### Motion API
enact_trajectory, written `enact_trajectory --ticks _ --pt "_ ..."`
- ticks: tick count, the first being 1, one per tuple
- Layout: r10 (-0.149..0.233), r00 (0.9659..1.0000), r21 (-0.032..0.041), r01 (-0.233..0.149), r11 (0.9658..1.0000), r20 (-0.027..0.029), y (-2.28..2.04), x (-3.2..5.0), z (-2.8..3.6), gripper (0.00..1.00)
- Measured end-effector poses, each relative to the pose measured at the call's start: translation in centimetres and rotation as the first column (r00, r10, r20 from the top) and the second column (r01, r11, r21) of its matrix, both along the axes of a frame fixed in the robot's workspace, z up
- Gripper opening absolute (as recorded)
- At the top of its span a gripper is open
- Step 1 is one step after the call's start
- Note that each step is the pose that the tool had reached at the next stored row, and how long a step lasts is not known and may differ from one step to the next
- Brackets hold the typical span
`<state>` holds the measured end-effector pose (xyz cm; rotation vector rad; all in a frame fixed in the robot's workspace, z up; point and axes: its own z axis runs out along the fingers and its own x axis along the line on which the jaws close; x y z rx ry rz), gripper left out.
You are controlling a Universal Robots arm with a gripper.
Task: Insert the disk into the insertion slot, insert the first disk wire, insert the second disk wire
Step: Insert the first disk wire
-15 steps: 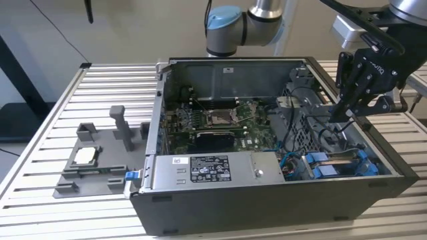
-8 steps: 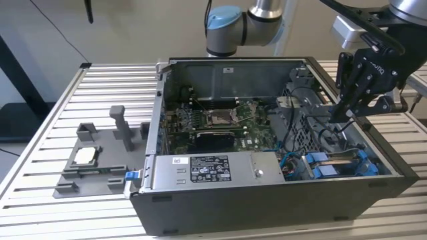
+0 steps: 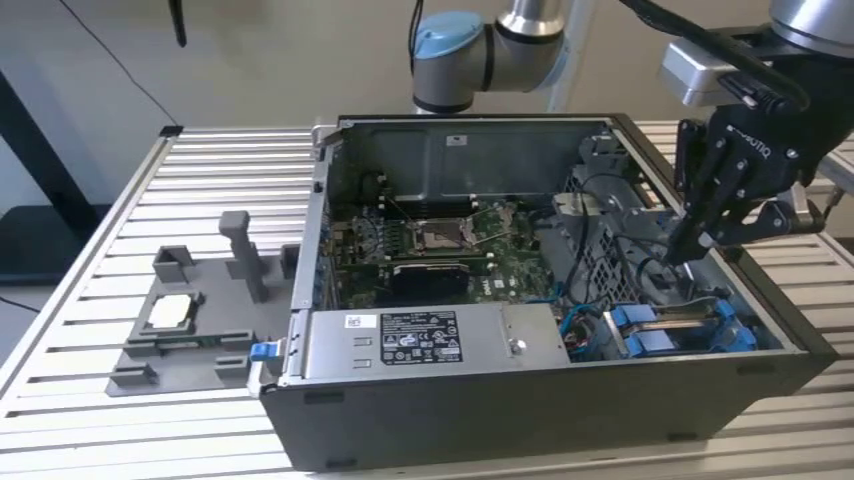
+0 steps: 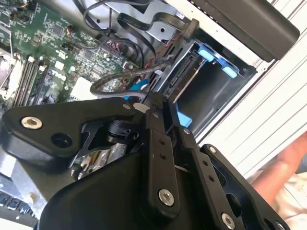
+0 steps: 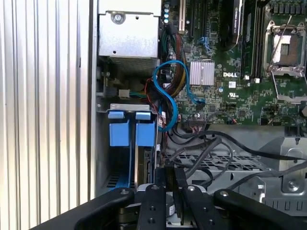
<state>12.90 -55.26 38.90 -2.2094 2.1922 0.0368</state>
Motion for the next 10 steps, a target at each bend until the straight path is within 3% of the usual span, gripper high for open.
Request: enact_trajectory --ticks 4,10 --pt "0.000 0.9998 -0.0003 0.000 1.0000 0.0182 -0.01 0.06 -0.35 0.19" --pt "0.000 0.9995 -0.0037 0.000 1.0000 0.0322 -0.10 0.34 -1.03 0.19"
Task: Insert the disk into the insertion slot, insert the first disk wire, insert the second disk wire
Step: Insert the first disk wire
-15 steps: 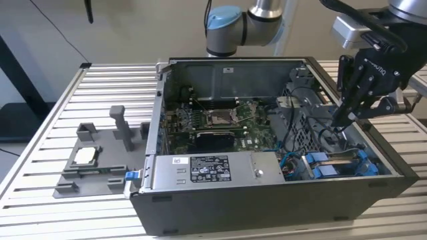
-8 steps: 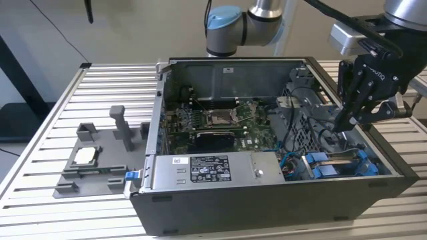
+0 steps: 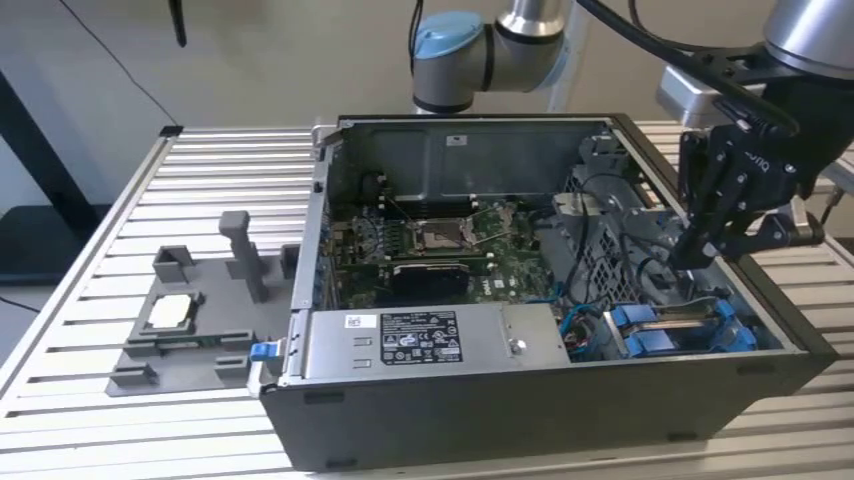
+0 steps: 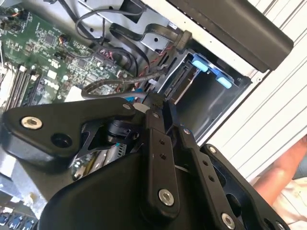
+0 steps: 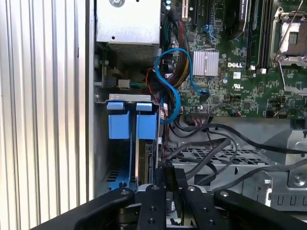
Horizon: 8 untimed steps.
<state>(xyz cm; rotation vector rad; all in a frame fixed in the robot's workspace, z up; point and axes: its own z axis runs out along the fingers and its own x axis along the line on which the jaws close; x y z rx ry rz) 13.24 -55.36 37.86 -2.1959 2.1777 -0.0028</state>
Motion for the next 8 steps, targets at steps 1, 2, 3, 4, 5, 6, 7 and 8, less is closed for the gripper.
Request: enact_trajectory --ticks 1,2,3,4,5,6,7,8 --pt "0.000 1.0000 -0.0009 0.000 1.0000 0.0025 -0.02 0.05 -0.11 0.19" --pt "0.000 1.0000 -0.0019 0.000 1.0000 0.0050 -0.04 0.09 -0.21 0.19" --pt "0.000 1.0000 -0.0030 0.000 1.0000 0.0076 -0.07 0.13 -0.31 0.19" --pt "0.000 0.9999 -0.0039 0.000 1.0000 0.0101 -0.09 0.17 -0.42 0.19" --pt "0.000 0.9999 -0.0051 0.000 1.0000 0.0127 -0.12 0.20 -0.51 0.19" --pt "0.000 0.9999 -0.0064 0.000 1.0000 0.0156 -0.14 0.25 -0.60 0.19" --pt "0.000 0.9998 -0.0075 0.000 1.0000 0.0184 -0.16 0.29 -0.71 0.19" --pt "0.000 0.9998 -0.0086 0.000 1.0000 0.0210 -0.20 0.34 -0.83 0.19"
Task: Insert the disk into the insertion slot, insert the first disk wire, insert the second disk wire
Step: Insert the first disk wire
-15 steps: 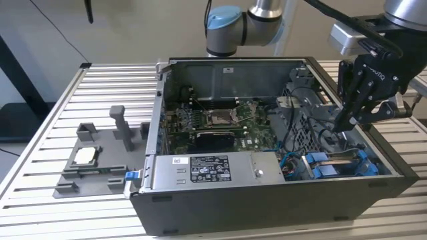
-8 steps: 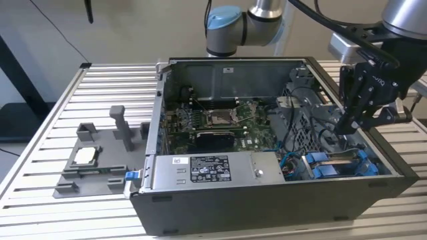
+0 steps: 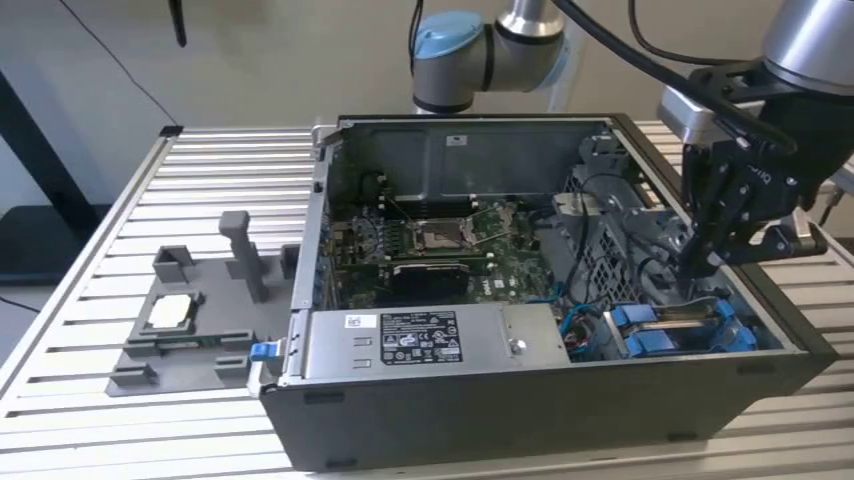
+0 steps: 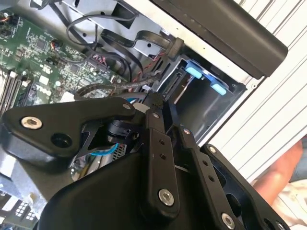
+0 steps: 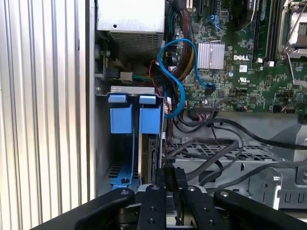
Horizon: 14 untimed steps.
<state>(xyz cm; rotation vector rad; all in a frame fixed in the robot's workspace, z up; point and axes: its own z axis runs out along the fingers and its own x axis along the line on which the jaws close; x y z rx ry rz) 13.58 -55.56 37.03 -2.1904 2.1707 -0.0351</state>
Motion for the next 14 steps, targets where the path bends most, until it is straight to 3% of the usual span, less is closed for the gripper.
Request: enact_trajectory --ticks 4,14 --pt "0.000 1.0000 -0.0030 0.000 1.0000 0.0057 -0.16 0.18 -0.48 0.19" --pt "-0.001 1.0000 -0.0122 0.001 0.9999 0.0097 -0.85 0.43 -1.71 0.19"
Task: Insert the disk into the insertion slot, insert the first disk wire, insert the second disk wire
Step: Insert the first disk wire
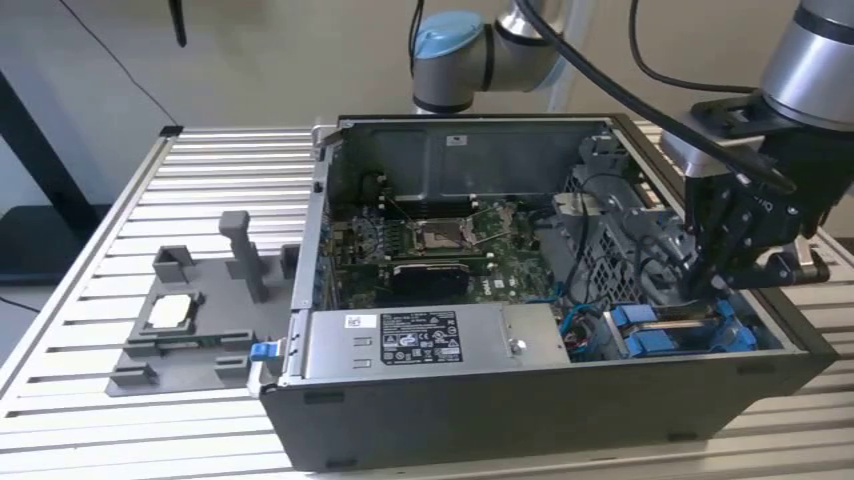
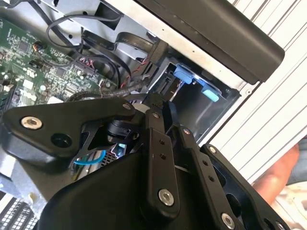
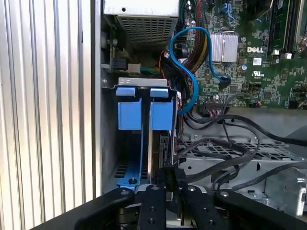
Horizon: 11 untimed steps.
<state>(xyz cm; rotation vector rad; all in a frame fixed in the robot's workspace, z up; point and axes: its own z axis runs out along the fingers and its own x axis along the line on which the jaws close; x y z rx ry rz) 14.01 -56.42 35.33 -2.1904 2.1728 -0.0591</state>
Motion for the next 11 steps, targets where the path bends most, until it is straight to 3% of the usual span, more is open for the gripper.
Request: enact_trajectory --ticks 7,11 --pt "-0.012 0.9999 -0.0002 0.012 0.9999 0.0022 -0.05 0.49 -0.84 0.19" --pt "-0.040 0.9992 -0.0005 0.040 0.9992 0.0022 -0.05 0.62 -1.12 0.19"
